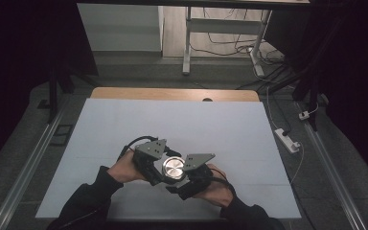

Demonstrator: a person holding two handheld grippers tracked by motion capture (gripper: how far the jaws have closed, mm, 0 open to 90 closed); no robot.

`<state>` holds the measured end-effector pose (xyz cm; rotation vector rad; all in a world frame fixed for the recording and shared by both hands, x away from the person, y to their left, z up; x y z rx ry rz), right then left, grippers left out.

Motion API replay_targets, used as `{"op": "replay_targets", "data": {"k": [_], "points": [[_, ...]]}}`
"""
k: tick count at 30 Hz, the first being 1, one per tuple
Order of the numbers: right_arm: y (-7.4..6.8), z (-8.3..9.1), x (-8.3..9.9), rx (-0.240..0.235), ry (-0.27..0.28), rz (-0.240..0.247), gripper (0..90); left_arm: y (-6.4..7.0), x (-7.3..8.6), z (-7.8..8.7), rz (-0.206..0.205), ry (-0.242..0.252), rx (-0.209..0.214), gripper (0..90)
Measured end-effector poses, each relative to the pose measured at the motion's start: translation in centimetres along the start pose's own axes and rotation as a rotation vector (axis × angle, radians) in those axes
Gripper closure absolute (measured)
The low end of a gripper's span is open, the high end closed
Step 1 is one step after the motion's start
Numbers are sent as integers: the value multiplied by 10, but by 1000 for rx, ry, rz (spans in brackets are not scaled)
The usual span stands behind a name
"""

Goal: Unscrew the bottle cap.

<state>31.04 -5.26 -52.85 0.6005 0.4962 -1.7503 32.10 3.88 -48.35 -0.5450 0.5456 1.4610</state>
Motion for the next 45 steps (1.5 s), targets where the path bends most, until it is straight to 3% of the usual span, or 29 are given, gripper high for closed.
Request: {"op": "replay_targets", "data": {"k": [2,4,8,11,12,14,15,18,19,20,21,22,24,26,29,34,36,39,42,43,45], "points": [[1,0,0,11,0,-12,154,-1,0,-1,38,2,-36,191],[8,0,1,51,-7,-44,154,-3,-2,-3,89,-7,-84,193],[14,2,1,87,0,-88,154,-5,-8,-7,234,8,-202,194],[22,3,2,143,7,-158,154,-6,-13,-11,349,8,-306,192],[22,3,2,143,7,-158,154,-5,-15,-12,370,10,-329,192],[24,5,3,151,15,-177,154,-5,-18,-13,363,6,-334,177],[24,6,3,156,23,-181,154,-6,-19,-11,357,22,-305,101],[24,8,2,145,35,-178,154,-7,-17,1,330,66,-227,78],[24,8,2,140,35,-174,153,-7,-14,5,309,55,-181,68],[24,8,2,133,34,-167,154,-9,-10,9,293,30,-172,32],[22,8,2,120,34,-158,154,-8,-7,12,261,14,-153,24],[21,8,2,102,34,-149,154,-5,-3,13,212,-9,-107,31],[16,6,1,66,27,-119,154,-2,4,15,151,-37,-74,31],[10,4,0,38,20,-85,153,2,7,16,104,-22,-16,39],[0,0,-2,3,8,-43,154,6,6,15,47,-14,20,54],[-9,-2,-3,-25,-1,11,154,13,3,10,-17,-17,17,123],[-11,-1,-3,-29,-1,21,154,12,3,10,-13,-5,-3,198],[-10,0,-3,-23,2,18,154,10,3,9,17,22,-16,201],[-4,0,-2,6,2,-18,153,6,0,5,89,20,-77,202],[3,1,-1,33,1,-54,154,4,-2,4,120,21,-105,202],[6,2,0,48,3,-73,154,1,-6,0,196,25,-173,202]]}}
Point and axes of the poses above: each handheld gripper's, and its own axes: z roughly backward along the jaws, x roughly out of its underside, y roughly to its right, the point moved 7 cm from there along -z, roughly forward along the jaws, and after that the axes turned 15 degrees about -y, right-handed, at the moved point
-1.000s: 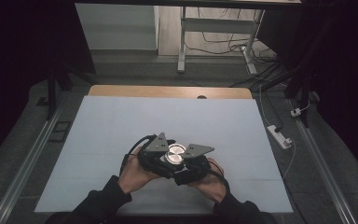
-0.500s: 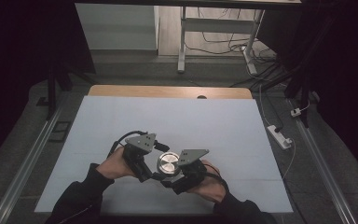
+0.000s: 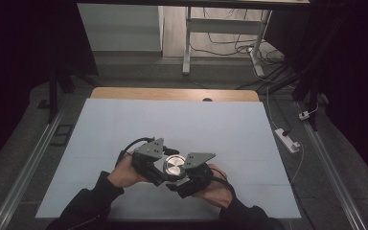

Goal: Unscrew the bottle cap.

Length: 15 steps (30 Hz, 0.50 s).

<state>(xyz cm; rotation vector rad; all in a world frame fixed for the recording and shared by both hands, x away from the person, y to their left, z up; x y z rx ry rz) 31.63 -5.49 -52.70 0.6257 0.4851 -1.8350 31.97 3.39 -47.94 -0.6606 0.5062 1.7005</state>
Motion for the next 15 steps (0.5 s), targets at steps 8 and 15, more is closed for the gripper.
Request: {"op": "replay_targets", "data": {"k": [8,15], "points": [[19,3,3,145,9,-122,154,-4,-11,-10,163,73,-73,116],[12,8,0,61,39,-68,153,-10,2,12,13,33,84,34]]}}
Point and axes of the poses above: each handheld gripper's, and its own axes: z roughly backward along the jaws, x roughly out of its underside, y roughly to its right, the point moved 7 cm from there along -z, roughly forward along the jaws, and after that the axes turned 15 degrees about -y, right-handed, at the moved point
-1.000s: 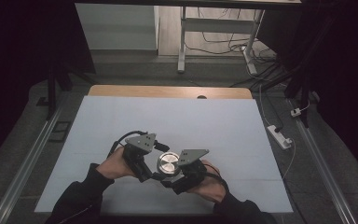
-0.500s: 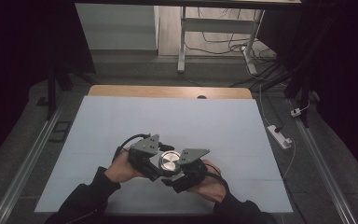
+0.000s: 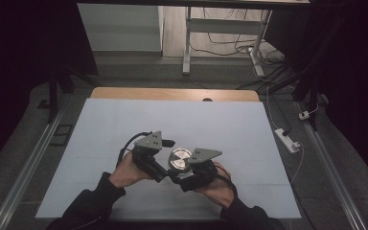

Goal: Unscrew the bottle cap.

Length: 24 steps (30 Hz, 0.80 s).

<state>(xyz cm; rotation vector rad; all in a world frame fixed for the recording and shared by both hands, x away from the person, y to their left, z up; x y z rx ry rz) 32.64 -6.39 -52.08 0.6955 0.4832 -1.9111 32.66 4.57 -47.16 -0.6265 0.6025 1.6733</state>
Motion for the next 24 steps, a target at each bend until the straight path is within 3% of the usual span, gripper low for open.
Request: {"op": "replay_targets", "data": {"k": [4,10,13,14,17,20,24], "points": [[-13,-4,-1,-69,-11,59,154,6,6,4,-101,-46,32,54],[-32,-5,-1,-139,-18,151,154,19,7,-2,-189,-89,97,114],[-35,-3,-2,-147,-13,176,154,22,6,-3,-207,-62,94,185],[-35,-3,-2,-143,-10,175,153,22,5,-3,-200,-54,87,189],[-30,-2,-3,-116,-8,148,154,17,3,-6,-129,-29,48,193],[-19,-2,-2,-70,-11,96,154,12,-3,-12,-23,-23,-46,194],[-4,-2,-1,16,-14,9,154,9,-10,-22,120,-21,-205,192]]}}
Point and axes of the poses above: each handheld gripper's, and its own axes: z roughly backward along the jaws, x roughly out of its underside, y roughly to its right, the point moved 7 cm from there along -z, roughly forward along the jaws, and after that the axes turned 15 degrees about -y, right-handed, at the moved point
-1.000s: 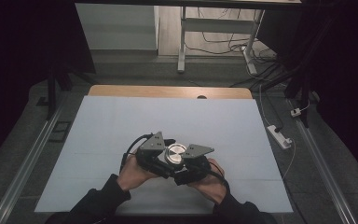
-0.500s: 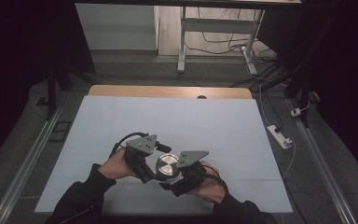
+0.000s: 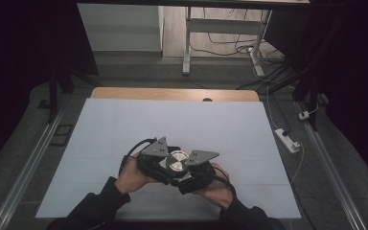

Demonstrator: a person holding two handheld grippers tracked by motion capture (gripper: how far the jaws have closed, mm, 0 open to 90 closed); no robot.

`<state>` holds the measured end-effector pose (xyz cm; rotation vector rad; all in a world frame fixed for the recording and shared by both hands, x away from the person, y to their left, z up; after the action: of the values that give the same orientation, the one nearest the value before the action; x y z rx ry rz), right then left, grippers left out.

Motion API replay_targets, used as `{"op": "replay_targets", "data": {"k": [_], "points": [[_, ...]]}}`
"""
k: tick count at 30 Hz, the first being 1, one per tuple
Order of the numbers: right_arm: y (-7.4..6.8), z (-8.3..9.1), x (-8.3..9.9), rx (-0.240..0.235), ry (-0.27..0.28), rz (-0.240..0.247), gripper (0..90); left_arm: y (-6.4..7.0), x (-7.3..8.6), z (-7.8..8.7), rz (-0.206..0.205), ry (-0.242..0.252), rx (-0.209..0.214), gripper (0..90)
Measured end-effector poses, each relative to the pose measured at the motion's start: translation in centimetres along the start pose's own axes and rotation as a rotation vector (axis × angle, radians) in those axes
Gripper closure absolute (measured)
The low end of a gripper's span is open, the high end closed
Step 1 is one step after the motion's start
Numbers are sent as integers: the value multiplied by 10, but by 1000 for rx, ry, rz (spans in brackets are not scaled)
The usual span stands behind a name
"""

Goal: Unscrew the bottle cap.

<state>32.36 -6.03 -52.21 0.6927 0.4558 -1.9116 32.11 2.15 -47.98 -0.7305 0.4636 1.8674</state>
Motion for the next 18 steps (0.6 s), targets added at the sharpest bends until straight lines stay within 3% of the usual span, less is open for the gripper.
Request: {"op": "replay_targets", "data": {"k": [2,5,8,11,14,18], "points": [[4,0,1,38,-2,-28,153,1,-3,-3,31,-1,-24,187],[6,1,0,41,12,-42,153,2,-6,1,39,11,55,64],[4,5,-2,14,31,-38,154,-5,-5,13,22,12,105,25],[0,6,-2,-47,32,0,154,-9,2,24,-50,26,198,38],[-10,4,-2,-108,18,51,153,-9,10,30,-147,11,253,55],[-24,-1,-1,-159,-5,122,153,0,15,29,-243,-19,327,78]]}}
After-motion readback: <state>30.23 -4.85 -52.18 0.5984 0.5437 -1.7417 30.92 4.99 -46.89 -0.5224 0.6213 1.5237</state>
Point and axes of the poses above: each handheld gripper's, and its own axes: z roughly backward along the jaws, x roughly out of its underside, y roughly to its right, the point moved 7 cm from there along -z, roughly forward along the jaws, and after that the axes turned 15 degrees about -y, right-handed, at the moved point
